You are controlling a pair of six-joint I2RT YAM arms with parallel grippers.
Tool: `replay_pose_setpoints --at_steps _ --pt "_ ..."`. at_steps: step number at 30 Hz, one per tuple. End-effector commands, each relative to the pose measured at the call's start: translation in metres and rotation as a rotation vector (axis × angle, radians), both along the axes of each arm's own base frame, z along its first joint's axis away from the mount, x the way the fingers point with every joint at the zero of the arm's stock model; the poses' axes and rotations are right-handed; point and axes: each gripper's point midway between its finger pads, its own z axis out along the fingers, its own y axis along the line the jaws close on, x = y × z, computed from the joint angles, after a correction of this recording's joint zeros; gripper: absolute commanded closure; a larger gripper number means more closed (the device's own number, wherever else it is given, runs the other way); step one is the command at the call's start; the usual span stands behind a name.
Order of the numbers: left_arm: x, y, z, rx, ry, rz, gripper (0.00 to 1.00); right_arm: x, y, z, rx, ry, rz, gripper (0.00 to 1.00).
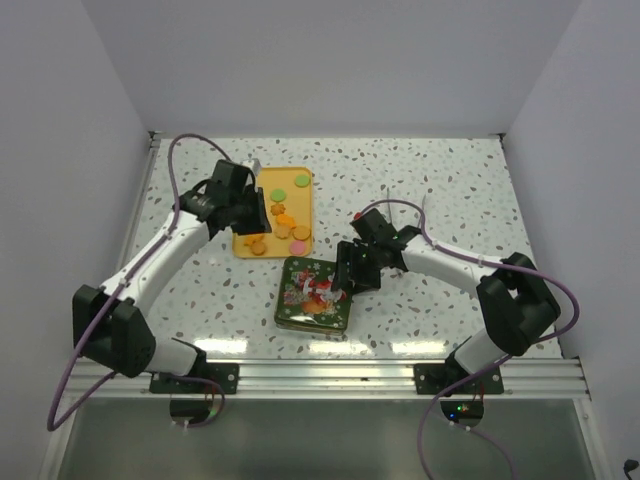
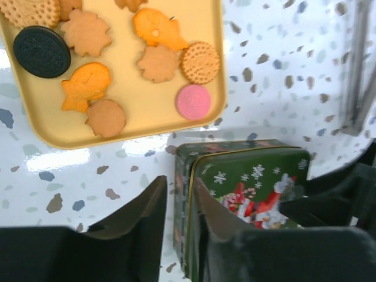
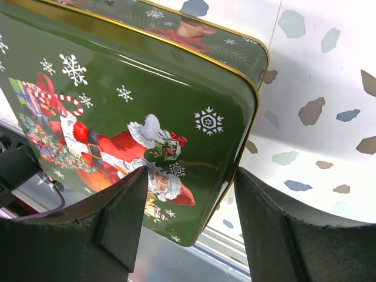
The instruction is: Pack the cookies
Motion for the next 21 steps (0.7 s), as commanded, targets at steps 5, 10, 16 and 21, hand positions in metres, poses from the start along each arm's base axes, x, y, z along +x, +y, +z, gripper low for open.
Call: replay_pose_setpoints --at_steps 5,10,16,21 --pt "-0.041 -0.022 0.044 -0.141 -0.121 -0.123 0.91 0.005 0.004 0.009 0.022 -0.044 -0.010 0.37" --pt "-0.065 -0.025 0.027 -0.176 -0.114 -0.170 1.00 0.006 0.008 0.011 0.028 -0.046 -0.010 0.37" --pt "-0.088 -0.039 0.029 -0.275 -0.143 -0.259 1.00 0.008 0.014 0.018 0.027 -0.055 0.003 0.37" --pt "-0.100 -0.051 0.024 -0.308 -0.124 -0.333 1.00 0.007 0.023 0.018 0.020 -0.047 0.012 0.36"
